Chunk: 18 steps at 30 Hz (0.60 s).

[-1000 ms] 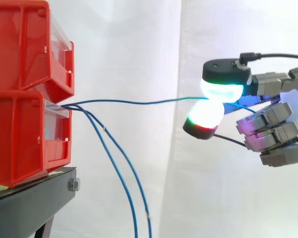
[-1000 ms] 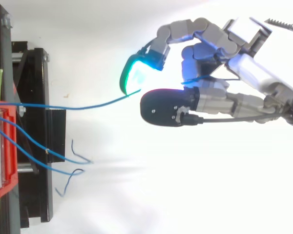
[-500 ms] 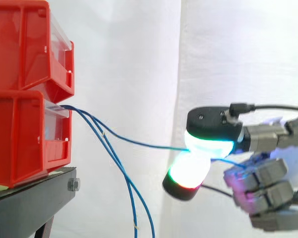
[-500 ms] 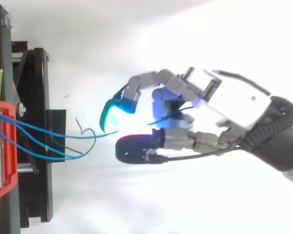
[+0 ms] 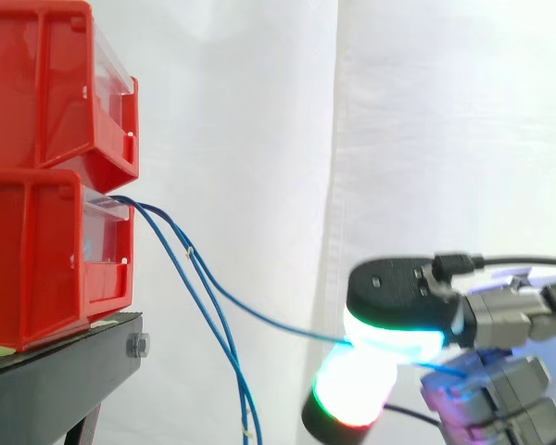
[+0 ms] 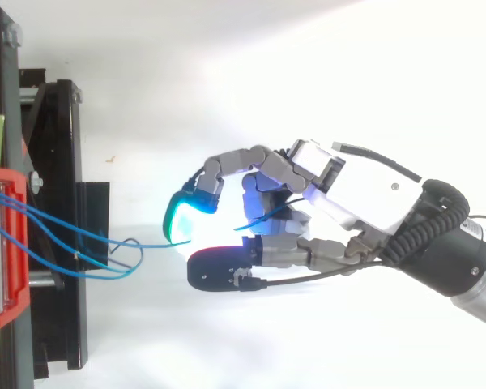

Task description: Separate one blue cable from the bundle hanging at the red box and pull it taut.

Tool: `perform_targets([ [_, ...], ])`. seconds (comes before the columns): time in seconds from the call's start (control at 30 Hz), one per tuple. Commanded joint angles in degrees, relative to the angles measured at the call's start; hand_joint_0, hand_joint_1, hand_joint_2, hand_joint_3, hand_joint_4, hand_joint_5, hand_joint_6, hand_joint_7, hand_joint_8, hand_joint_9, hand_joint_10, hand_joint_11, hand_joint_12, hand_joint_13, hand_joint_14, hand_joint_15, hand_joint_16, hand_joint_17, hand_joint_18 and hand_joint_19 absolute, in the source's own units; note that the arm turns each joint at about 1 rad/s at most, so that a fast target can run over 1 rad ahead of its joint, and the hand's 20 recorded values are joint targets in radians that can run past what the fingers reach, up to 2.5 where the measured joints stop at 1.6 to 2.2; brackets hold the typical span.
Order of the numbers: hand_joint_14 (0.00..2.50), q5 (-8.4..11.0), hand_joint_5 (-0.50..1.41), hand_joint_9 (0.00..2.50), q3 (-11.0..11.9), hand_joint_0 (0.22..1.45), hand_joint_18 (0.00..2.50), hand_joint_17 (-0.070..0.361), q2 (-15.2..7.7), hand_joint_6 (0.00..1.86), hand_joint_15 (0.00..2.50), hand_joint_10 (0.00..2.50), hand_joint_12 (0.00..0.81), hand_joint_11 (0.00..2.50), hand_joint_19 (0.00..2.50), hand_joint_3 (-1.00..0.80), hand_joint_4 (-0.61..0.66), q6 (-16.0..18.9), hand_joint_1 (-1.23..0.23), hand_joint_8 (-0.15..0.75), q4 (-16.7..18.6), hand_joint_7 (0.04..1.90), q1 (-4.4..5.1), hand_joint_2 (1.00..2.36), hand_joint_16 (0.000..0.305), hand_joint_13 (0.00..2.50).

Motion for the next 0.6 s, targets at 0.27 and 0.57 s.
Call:
perform_targets([
  [0.27,2.50,-5.82,-0.21,0.67,-0.3,0.69,1.24,0.066,0.3,0.88,1.49,2.28,0.344,1.33,1.94,-0.19,0.07,2.2,-0.76,0.288,-8.4,1.03,-0.45,1.02,0.029,0.66],
  [0.57,2.50,-1.77,-0.21,0.67,-9.7,0.69,1.24,0.068,6.1,0.88,1.50,2.28,0.337,1.30,1.92,-0.19,0.07,2.4,-0.76,0.286,-0.4,1.03,0.43,1.02,0.030,0.66],
])
